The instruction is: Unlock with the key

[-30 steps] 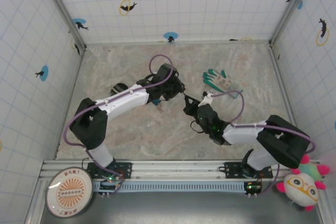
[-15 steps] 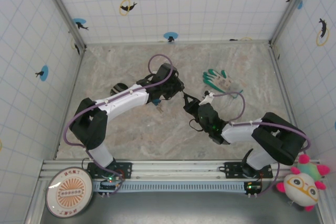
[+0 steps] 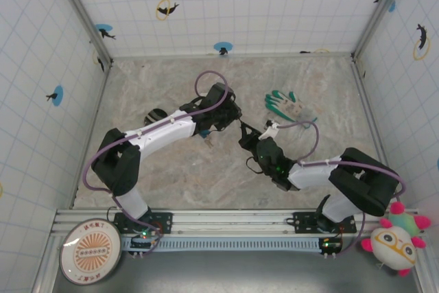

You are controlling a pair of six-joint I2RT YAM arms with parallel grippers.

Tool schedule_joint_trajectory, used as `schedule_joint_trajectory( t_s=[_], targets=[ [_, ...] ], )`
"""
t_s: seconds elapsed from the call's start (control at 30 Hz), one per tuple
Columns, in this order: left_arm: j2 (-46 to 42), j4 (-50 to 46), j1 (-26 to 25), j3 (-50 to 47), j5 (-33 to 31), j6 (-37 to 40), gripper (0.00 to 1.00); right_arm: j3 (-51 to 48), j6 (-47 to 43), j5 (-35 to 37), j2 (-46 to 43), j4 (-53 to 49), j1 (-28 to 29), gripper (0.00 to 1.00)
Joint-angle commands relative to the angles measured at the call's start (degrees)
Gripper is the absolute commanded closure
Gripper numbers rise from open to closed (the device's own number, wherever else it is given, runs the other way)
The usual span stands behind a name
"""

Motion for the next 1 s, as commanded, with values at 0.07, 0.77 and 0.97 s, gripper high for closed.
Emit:
schedule_joint_trajectory(
  t_s=[0.07, 0.77, 0.97],
  targets=[
    [0.68, -4.12, -2.07, 0.92, 2.94, -1.26, 1.00, 4.43, -5.00, 3.44, 0.81, 4.09, 0.86, 1.00],
    [1.28, -4.27, -3.04, 1.36, 3.36, -1.54, 1.00, 8.24, -9.95, -4.61, 6.68, 14.14, 1.80, 1.00],
    [1.79, -4.56, -3.17, 1.40, 3.70, -1.22, 1.00, 9.85, -12.76, -6.99, 4.82, 10.81, 1.51, 1.00]
  ],
)
